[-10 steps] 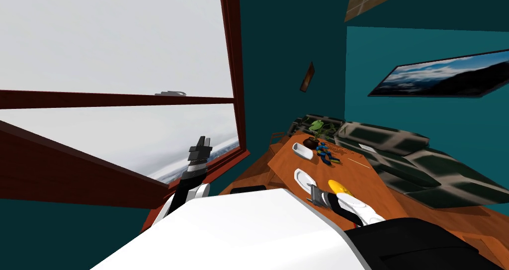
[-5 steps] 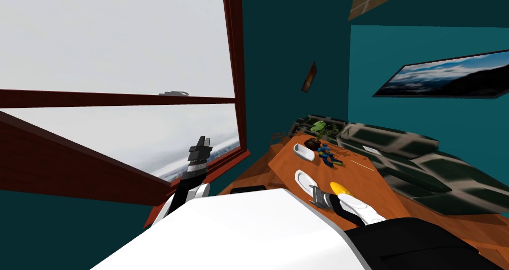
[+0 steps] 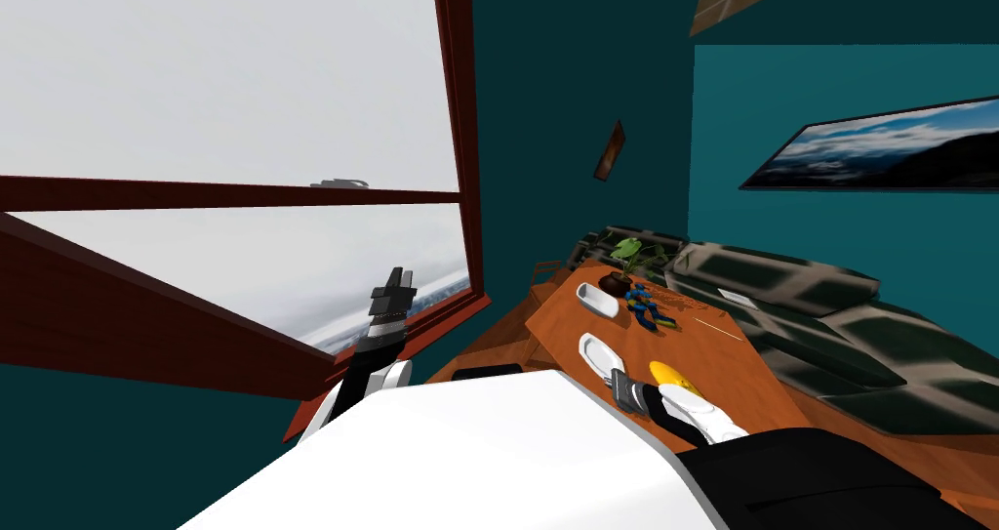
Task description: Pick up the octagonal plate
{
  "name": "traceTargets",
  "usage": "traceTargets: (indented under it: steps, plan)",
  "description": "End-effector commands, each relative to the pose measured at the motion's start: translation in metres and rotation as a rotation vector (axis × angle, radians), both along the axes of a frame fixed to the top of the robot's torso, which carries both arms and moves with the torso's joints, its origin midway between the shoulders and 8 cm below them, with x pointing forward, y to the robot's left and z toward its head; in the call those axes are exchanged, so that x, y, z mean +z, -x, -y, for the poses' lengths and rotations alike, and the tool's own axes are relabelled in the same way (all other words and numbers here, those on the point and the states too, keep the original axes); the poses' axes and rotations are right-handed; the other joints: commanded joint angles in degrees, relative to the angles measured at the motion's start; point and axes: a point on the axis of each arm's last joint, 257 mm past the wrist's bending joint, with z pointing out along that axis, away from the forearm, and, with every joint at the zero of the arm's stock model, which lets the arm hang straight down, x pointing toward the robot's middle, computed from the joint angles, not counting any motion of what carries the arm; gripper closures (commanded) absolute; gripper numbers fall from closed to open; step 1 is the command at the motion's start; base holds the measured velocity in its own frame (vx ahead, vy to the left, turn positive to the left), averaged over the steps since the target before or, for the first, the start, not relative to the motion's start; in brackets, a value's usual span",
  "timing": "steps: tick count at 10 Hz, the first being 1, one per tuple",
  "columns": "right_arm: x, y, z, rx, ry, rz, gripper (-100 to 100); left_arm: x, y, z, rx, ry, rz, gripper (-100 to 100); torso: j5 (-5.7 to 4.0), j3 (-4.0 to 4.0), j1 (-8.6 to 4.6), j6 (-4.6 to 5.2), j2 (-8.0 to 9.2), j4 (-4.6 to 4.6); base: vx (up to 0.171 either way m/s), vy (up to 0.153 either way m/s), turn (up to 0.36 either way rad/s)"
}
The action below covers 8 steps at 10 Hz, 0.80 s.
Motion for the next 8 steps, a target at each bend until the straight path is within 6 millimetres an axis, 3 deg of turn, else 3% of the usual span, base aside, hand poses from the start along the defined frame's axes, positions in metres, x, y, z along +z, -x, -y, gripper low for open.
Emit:
traceTargets:
  steps: [1, 3, 4, 5, 8]
  plan:
    - [0.000, 0.000, 0.000, 0.000, 0.000, 0.000, 100, 0.000, 0.000, 0.000, 0.000, 0.000, 0.000, 0, 0.00, 0.00, 0.00, 0.00, 0.00, 0.00, 0.000, 0.000, 0.000]
    - [0.001, -0.001, 0.001, -0.001, 0.002, 0.002, 100, 0.000, 0.000, 0.000, 0.000, 0.000, 0.000, 0, -0.03, -0.01, 0.02, 0.03, 0.00, -0.03, 0.000, 0.000, 0.000]
    - [0.001, -0.001, 0.001, -0.001, 0.002, 0.002, 0, 0.000, 0.000, 0.000, 0.000, 0.000, 0.000, 0, -0.02, -0.01, 0.02, 0.02, 0.00, -0.03, 0.000, 0.000, 0.000]
    - [0.011, -0.003, 0.008, 0.009, 0.002, 0.001, 100, 0.000, 0.000, 0.000, 0.000, 0.000, 0.000, 0, -0.03, -0.02, 0.02, 0.02, 0.00, -0.03, 0.002, 0.036, -0.073]
    - [0.016, -0.005, 0.013, 0.015, 0.004, 0.002, 100, 0.000, 0.000, 0.000, 0.000, 0.000, 0.000, 0, 0.03, 0.01, 0.27, 0.03, 0.05, -0.03, -0.008, 0.048, -0.054]
